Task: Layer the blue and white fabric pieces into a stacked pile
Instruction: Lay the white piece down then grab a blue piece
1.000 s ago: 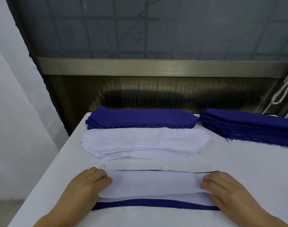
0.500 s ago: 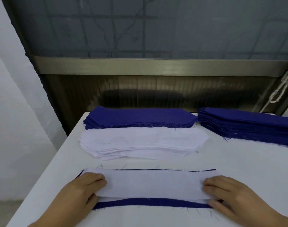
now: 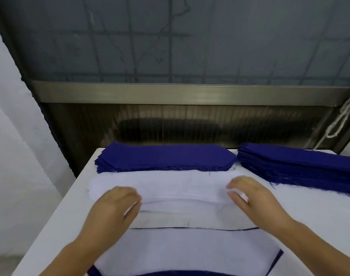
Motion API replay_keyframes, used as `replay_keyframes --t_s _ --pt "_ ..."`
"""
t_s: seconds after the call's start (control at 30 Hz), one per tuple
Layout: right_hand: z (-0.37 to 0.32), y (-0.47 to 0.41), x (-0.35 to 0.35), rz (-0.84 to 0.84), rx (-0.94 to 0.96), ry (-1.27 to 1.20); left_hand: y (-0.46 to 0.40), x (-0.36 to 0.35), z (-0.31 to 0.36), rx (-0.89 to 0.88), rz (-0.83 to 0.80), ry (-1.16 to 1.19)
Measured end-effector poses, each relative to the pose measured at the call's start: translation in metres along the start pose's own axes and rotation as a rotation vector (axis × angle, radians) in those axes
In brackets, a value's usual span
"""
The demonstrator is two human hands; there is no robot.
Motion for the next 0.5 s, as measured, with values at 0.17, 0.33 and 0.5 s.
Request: replay_keyframes --t_s 0.17,0.33,0.5 --pt "0.040 -0.095 -0.027 -0.032 -0.208 -0.093 -0.090 -0.037 0.012 0.147 -0.059 0.084" --pt "0.075 -0.131 -0.060 -0.265 -0.233 -0.053 -0.150 -0.079 0.009 0.224 -0.207 0.129" --pt "0.082 -0.135 -0.077 -0.290 -0.138 -0.002 -0.168 -0.116 0.011 0.216 -0.413 0.118"
Point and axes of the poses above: each hand's wrist, its own y-axis away from the middle knuckle, its own x-axis out of the back of the hand, z = x × y, the point moved 8 cm from there along -y, towards the middle knuckle, and after that the axes turned 8 degrees about x, right-handed, at the moved point
